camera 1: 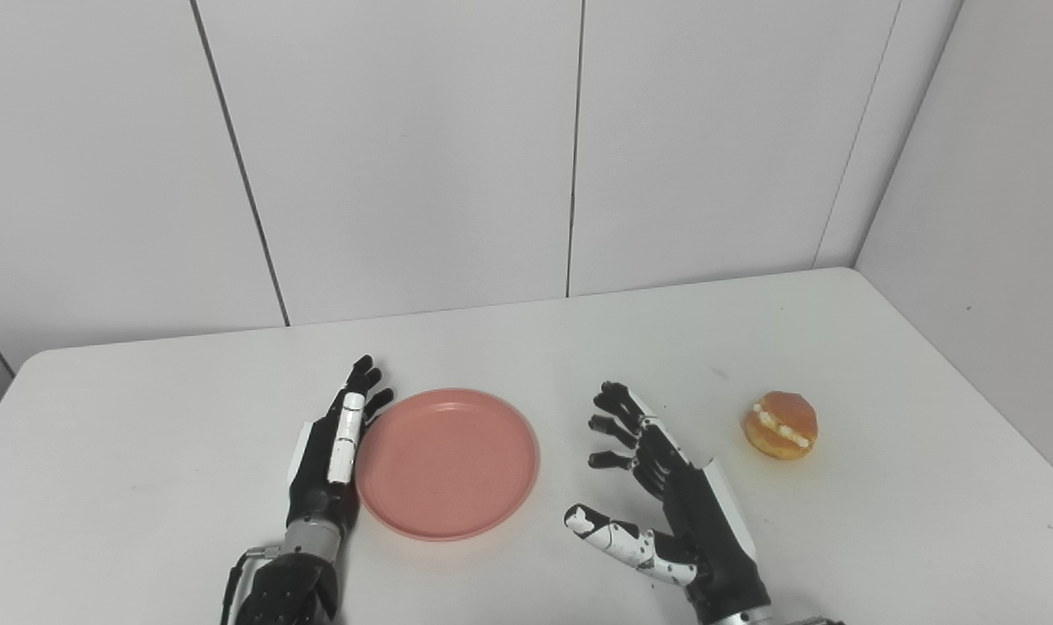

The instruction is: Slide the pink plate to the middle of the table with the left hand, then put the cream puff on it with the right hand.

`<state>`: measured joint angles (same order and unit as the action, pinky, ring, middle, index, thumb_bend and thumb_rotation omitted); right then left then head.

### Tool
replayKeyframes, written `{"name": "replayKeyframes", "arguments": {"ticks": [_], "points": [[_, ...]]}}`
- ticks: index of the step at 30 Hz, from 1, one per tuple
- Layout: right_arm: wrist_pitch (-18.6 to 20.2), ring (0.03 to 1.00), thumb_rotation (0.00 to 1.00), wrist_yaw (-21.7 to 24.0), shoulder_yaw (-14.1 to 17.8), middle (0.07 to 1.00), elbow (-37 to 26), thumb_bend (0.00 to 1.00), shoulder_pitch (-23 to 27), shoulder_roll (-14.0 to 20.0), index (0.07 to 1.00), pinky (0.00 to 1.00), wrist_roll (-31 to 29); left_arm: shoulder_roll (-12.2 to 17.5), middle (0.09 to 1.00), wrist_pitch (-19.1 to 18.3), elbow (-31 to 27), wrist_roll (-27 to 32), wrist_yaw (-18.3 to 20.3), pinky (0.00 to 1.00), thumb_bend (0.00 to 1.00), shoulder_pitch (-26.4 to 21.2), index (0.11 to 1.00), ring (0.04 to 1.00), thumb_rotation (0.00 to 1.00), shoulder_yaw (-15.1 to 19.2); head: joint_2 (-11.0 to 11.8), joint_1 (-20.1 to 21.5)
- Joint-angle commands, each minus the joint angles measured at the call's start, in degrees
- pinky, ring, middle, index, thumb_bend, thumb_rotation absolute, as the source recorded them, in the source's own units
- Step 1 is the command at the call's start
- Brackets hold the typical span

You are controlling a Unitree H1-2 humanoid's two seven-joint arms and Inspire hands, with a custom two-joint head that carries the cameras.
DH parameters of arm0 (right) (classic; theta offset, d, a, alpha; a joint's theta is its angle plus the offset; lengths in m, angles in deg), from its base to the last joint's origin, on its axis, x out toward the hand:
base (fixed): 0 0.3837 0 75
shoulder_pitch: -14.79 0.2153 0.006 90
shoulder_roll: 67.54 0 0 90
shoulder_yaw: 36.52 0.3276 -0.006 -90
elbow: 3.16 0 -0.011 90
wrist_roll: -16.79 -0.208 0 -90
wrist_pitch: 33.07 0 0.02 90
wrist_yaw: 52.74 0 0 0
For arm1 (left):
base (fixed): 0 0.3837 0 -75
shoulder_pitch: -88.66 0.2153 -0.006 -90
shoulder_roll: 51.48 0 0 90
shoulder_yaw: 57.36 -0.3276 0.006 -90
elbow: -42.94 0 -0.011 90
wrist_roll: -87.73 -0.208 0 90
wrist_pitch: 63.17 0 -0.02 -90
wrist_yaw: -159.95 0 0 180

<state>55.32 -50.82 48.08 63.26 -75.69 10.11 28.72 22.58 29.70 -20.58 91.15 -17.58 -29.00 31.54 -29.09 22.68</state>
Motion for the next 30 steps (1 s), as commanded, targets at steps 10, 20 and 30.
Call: {"name": "replayKeyframes", "arguments": {"ticks": [10,20,30], "points": [[10.79,0.825,0.35,9.43,4.91,0.908,-11.89,1.0,9.42,15.39,0.874,0.64,11.61,-0.44,0.946,-1.64,3.3,0.12,0.1,0.85,0.63,-0.92,0.949,0.885,0.96,0.4,-0.69,0.88],[18.73,0.822,0.35,20.98,4.62,0.856,-11.91,1.0,17.6,26.55,0.814,0.66,23.22,-0.59,0.928,-1.21,4.13,0.02,-0.01,0.84,0.63,-1.28,0.946,0.873,0.95,0.55,-0.79,0.86],[20.09,0.839,0.34,27.27,5.04,0.846,-5.87,1.0,22.46,35.24,0.804,0.68,26.36,-0.32,0.931,-1.51,4.01,0.15,0.24,0.84,0.64,-1.29,0.947,0.88,0.95,0.84,-1.22,0.89]]}}
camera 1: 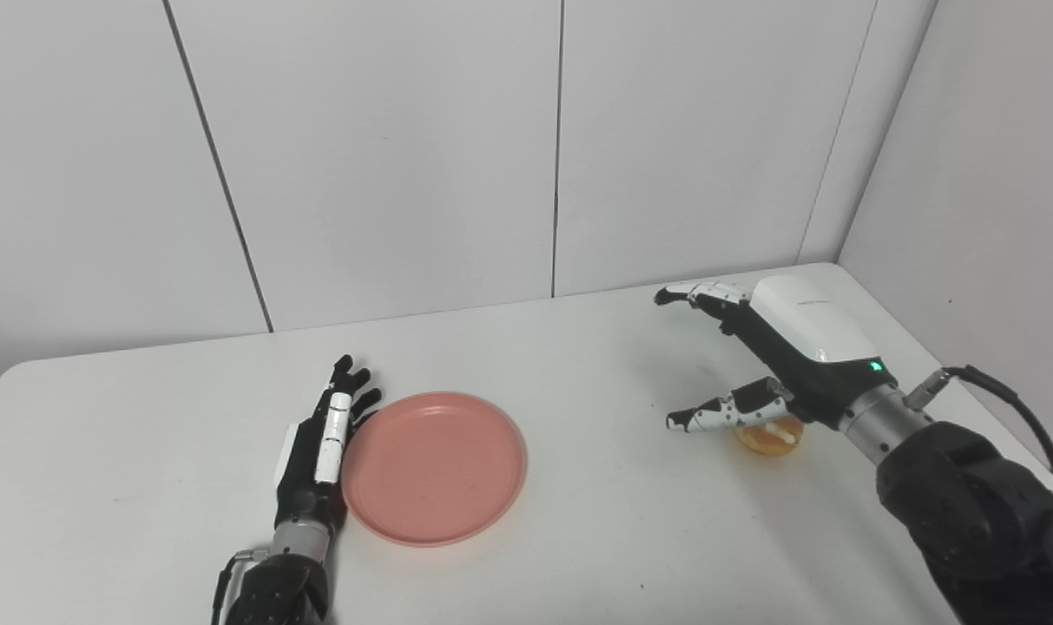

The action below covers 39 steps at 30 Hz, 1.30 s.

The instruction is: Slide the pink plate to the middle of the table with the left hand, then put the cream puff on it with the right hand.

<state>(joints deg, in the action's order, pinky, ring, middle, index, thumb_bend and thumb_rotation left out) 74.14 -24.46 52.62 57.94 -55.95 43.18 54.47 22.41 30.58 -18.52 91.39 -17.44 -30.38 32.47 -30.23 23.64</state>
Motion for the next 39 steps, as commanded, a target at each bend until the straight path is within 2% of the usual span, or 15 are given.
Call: {"name": "replayKeyframes", "arguments": {"ticks": [1,9,17,26,36,39], "points": [[1.36,0.843,0.35,2.14,0.31,0.85,0.27,1.0,3.29,3.18,0.806,0.68,0.73,-0.17,0.929,-2.42,1.86,-0.22,-0.01,0.84,0.64,0.07,0.945,0.878,0.95,-0.12,-0.08,-0.07],[2.22,0.821,0.27,9.34,-1.53,0.85,7.22,1.0,7.17,8.19,0.791,0.67,1.26,-0.32,0.922,-3.23,1.15,-0.44,-0.09,0.83,0.65,0.18,0.938,0.873,0.96,-0.33,-0.17,0.05],[2.2,0.827,0.3,14.08,-5.47,0.843,13.91,1.0,10.38,10.77,0.787,0.64,5.62,-0.46,0.921,-2.74,1.64,-0.68,-0.31,0.83,0.65,-0.05,0.94,0.871,0.96,-0.42,-0.16,-0.1],[0.2,0.828,0.29,12.94,-7.31,0.839,21.47,1.0,11.19,10.45,0.781,0.65,6.36,-0.62,0.925,-3.28,1.0,-0.45,-0.4,0.83,0.65,0.15,0.94,0.872,0.96,-0.3,-0.24,-0.5],[-0.99,0.838,0.29,10.86,-9.52,0.84,27.04,1.0,11.83,10.27,0.782,0.65,6.78,-0.13,0.922,-3.06,1.53,-0.61,-0.24,0.83,0.66,-0.11,0.936,0.866,0.96,-0.3,-0.6,-0.69],[-0.82,0.829,0.25,10.52,-10.1,0.84,28.22,1.0,12.06,9.95,0.784,0.65,6.47,-0.06,0.929,-3.26,1.42,-0.44,-0.05,0.84,0.65,0.03,0.944,0.874,0.96,-0.29,-0.76,-0.83]]}}
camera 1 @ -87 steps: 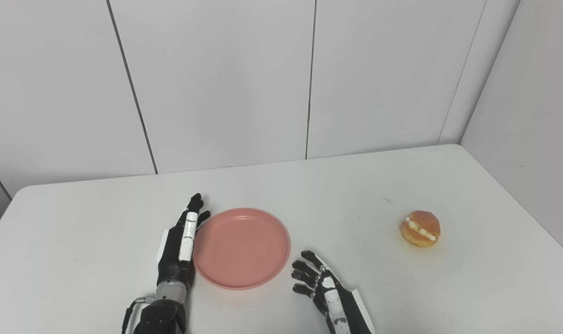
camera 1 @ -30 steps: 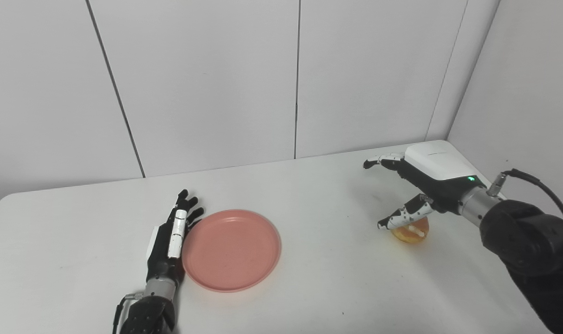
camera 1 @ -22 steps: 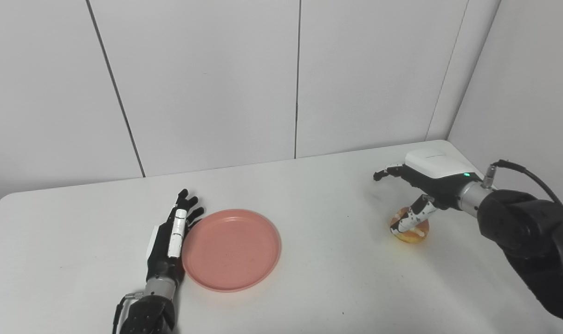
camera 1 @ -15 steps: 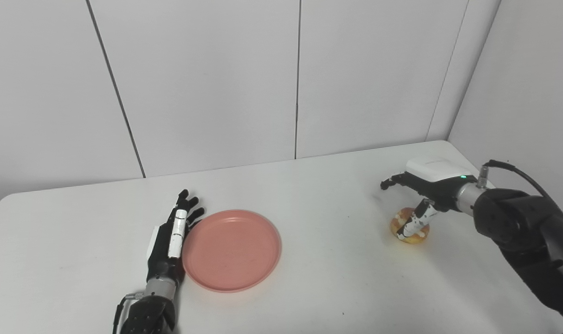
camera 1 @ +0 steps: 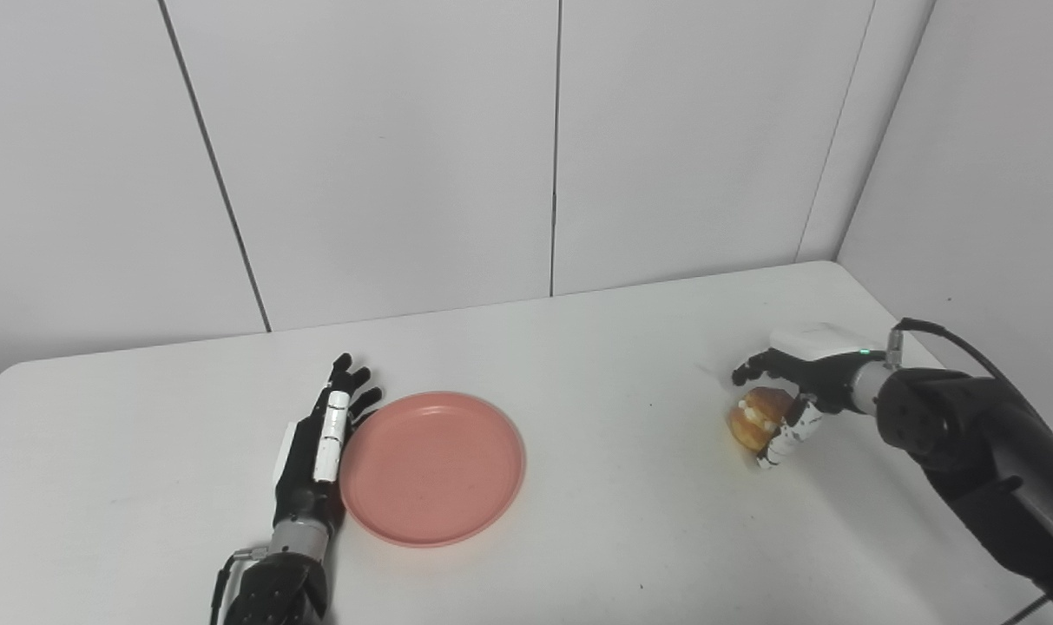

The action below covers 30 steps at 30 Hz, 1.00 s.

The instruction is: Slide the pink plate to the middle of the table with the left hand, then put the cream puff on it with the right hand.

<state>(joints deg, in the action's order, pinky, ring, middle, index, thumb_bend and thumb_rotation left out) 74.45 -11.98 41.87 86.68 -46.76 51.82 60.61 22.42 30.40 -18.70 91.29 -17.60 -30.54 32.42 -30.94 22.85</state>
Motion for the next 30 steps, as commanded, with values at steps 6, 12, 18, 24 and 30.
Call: {"name": "replayKeyframes", "arguments": {"ticks": [6,12,18,24,30], "points": [[-0.94,0.798,0.24,-2.3,-0.02,0.829,-0.27,1.0,2.89,0.8,0.78,0.62,-0.49,0.05,0.929,-2.65,1.59,-0.45,0.24,0.84,0.65,0.2,0.947,0.873,0.96,-0.36,-0.2,-0.1],[-0.67,0.803,0.21,-3.58,0.13,0.827,-0.24,1.0,2.03,-0.06,0.772,0.66,-1.07,-0.05,0.921,-3.93,0.37,-0.7,-0.15,0.82,0.65,0.5,0.938,0.868,0.96,-0.49,-0.38,-0.08],[-2.88,0.548,0.01,-9.7,1.59,0.616,0.9,0.89,0.46,-1.17,0.659,0.49,-2.89,-0.13,0.926,-4.49,-0.12,-0.55,0.1,0.83,0.66,0.8,0.94,0.87,0.96,-0.54,-0.72,-0.15],[-3.51,0.417,0.0,-9.75,-2.07,0.441,1.94,0.53,1.03,0.5,0.527,0.35,1.4,0.07,0.933,-4.16,0.31,-0.88,0.02,0.83,0.65,0.66,0.946,0.874,0.97,-0.7,-0.93,-0.28],[-1.45,0.412,0.0,-7.8,-3.18,0.452,2.01,0.53,1.16,0.87,0.519,0.35,2.23,0.44,0.931,-4.58,-0.07,-0.81,0.08,0.83,0.65,0.73,0.941,0.874,0.96,-0.66,-1.14,-0.11]]}}
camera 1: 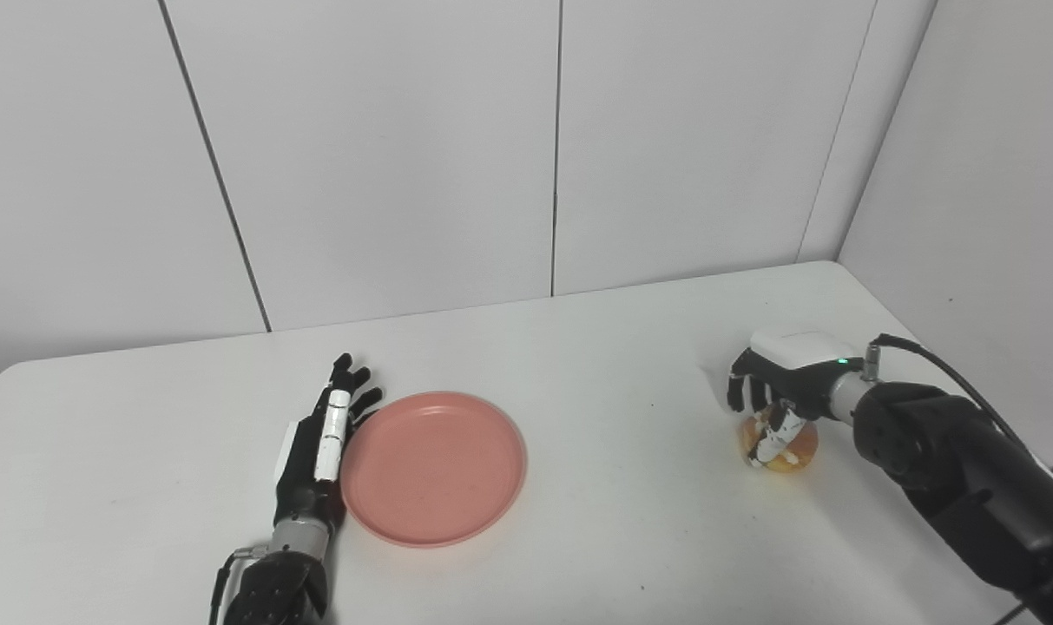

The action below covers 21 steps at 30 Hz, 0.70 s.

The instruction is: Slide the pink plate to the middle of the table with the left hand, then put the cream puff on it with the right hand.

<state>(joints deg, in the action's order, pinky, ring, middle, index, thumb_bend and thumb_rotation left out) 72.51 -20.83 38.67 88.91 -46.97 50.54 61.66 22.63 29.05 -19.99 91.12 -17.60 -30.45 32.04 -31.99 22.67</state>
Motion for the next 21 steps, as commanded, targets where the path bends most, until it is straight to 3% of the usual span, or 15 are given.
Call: {"name": "replayKeyframes", "arguments": {"ticks": [1,3,11,21], "points": [[1.2,0.409,0.0,1.91,-0.15,0.45,-0.37,0.53,1.44,2.19,0.52,0.34,1.44,0.28,0.929,-3.14,1.17,-0.67,0.12,0.83,0.65,0.68,0.938,0.873,0.96,-0.31,-0.09,0.07],[2.23,0.37,0.0,3.63,-0.54,0.43,-0.52,0.53,1.62,2.34,0.525,0.29,1.97,0.33,0.933,-3.08,1.0,-0.6,0.22,0.83,0.65,0.77,0.941,0.874,0.97,-0.33,-0.1,0.09],[2.34,0.332,0.0,5.34,-0.5,0.415,-0.92,0.53,1.44,2.6,0.526,0.25,2.51,0.26,0.932,-3.43,0.92,-0.41,0.36,0.83,0.66,0.9,0.938,0.876,0.97,-0.43,-0.09,0.08],[1.45,0.392,0.0,6.65,0.3,0.461,-5.2,0.53,2.21,3.0,0.502,0.31,1.9,0.09,0.937,-3.19,1.34,-0.44,0.11,0.82,0.66,0.86,0.941,0.877,0.96,-0.49,-0.12,-0.17]]}}
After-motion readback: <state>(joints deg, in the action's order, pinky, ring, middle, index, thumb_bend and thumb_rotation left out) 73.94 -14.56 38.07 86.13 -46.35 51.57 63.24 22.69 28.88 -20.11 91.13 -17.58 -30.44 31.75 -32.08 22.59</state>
